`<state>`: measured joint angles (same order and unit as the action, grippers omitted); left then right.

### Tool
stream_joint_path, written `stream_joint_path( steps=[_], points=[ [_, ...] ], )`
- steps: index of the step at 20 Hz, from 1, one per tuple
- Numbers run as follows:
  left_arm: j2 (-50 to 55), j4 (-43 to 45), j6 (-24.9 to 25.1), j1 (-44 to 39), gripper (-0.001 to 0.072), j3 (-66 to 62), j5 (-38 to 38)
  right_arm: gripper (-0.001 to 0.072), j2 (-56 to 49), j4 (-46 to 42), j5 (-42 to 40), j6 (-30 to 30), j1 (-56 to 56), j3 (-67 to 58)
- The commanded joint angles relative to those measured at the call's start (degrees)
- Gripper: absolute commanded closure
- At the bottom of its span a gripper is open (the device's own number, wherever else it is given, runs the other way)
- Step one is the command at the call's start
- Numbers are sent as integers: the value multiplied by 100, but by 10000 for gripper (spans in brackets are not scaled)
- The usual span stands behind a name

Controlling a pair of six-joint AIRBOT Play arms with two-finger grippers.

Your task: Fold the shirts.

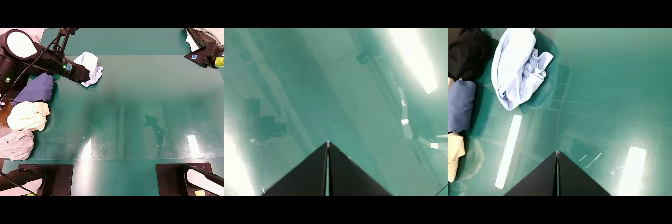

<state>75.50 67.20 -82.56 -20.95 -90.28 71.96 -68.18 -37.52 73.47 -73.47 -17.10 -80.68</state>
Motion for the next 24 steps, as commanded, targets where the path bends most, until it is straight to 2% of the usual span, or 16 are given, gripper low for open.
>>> stream_joint_path(
  steps=[1, 13, 17, 18, 19, 20, 22, 24],
  points=[
    [9, 2, 2, 0, 685, 4, -2, 692, 2, -4, 2, -2, -2, 4],
    [2, -24, 0, 0, 685, 4, -24, 692, -20, 4, 2, -2, -2, 7],
    [7, -15, 17, 0, 683, 4, -573, 692, -20, 52, 0, -2, -2, 2],
    [9, 74, 111, 0, 502, 15, -824, 692, -17, 55, -9, -2, -2, 2],
    [9, 348, 74, 0, 121, 63, -1207, 692, -20, 52, -2, -2, 0, 2],
    [28, 769, -164, 28, 63, 131, -1604, 691, -20, 52, -2, -2, 2, 2],
    [282, 1480, -748, 271, 62, 166, -1971, 691, -20, 50, 22, -2, 2, 2],
    [831, 1344, -927, 824, 62, 166, -2184, 691, -20, 50, 22, -2, 4, 2]
  ],
)
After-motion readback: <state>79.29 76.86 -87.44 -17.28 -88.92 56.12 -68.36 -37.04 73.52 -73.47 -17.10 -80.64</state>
